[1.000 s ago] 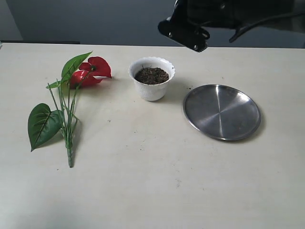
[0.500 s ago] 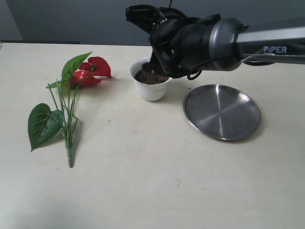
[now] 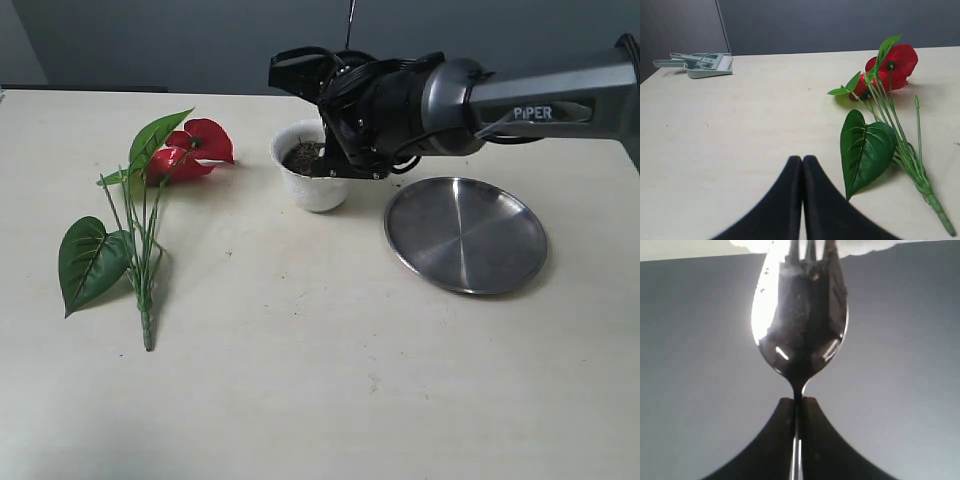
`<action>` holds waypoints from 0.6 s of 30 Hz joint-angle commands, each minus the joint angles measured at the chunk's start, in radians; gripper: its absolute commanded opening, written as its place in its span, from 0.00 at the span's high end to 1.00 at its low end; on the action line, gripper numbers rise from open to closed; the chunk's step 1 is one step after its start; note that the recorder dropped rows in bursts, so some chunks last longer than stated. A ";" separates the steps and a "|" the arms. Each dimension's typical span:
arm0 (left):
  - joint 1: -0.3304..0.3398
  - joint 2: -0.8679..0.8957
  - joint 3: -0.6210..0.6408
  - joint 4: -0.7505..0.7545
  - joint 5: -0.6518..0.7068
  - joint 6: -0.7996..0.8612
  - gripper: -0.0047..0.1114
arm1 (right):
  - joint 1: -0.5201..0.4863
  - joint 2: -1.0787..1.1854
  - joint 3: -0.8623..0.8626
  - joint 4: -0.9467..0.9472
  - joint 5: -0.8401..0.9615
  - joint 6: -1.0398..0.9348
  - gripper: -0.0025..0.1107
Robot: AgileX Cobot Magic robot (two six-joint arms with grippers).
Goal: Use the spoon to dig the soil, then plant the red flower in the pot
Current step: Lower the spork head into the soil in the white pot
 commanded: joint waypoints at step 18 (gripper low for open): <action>-0.005 -0.005 0.005 0.003 -0.009 -0.002 0.96 | -0.017 0.016 -0.036 -0.015 0.042 -0.113 0.98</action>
